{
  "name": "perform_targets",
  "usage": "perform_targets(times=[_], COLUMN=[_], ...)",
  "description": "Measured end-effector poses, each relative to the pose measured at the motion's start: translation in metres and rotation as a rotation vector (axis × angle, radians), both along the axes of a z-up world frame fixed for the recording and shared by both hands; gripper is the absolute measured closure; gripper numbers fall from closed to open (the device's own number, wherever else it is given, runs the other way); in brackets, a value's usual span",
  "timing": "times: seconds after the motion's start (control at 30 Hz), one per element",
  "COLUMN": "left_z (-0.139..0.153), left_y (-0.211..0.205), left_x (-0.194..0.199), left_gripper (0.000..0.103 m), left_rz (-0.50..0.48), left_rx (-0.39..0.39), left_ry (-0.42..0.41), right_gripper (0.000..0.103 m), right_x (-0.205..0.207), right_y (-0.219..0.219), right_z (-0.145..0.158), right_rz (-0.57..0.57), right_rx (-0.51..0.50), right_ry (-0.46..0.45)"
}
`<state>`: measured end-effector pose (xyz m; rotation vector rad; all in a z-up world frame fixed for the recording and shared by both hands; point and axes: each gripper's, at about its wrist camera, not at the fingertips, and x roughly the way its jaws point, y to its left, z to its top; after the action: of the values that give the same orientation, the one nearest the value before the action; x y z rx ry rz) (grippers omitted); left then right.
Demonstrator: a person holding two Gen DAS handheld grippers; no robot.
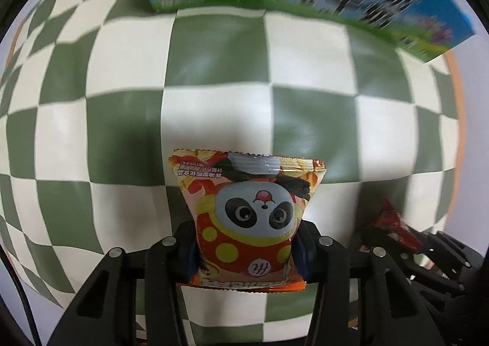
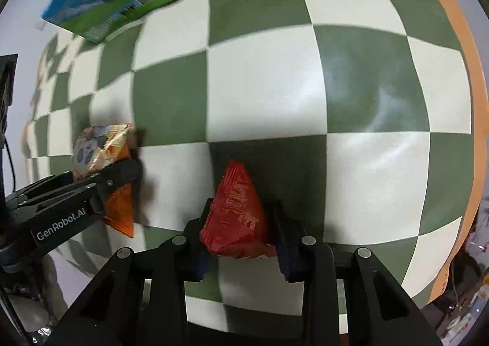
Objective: Organize snacks
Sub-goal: 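Carry both packets into the cardboard box and open both grippers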
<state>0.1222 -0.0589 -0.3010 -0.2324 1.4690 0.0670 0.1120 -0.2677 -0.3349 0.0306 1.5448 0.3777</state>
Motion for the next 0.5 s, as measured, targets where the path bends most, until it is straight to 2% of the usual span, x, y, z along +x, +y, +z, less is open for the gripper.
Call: perform_targets(times=[0.13, 0.2, 0.37, 0.5], left_z=[0.040, 0.067, 0.133, 0.164], left_y=[0.000, -0.001, 0.002, 0.013], left_x=[0.010, 0.019, 0.060, 0.099], left_gripper=[0.059, 0.058, 0.058, 0.058], left_rz=[-0.006, -0.015, -0.054, -0.085], left_rx=[-0.047, -0.070, -0.115, -0.113], left_ry=[-0.071, -0.119, -0.226, -0.285], right_gripper=[0.066, 0.066, 0.066, 0.066], right_x=[0.006, 0.016, 0.058, 0.100], right_y=[-0.005, -0.008, -0.026, -0.032], right_z=[0.031, 0.056, 0.123, 0.169], right_rz=[-0.013, -0.015, -0.023, -0.027], right_rx=[0.079, 0.123, 0.208, 0.252], right_ry=[-0.029, -0.062, -0.164, -0.245])
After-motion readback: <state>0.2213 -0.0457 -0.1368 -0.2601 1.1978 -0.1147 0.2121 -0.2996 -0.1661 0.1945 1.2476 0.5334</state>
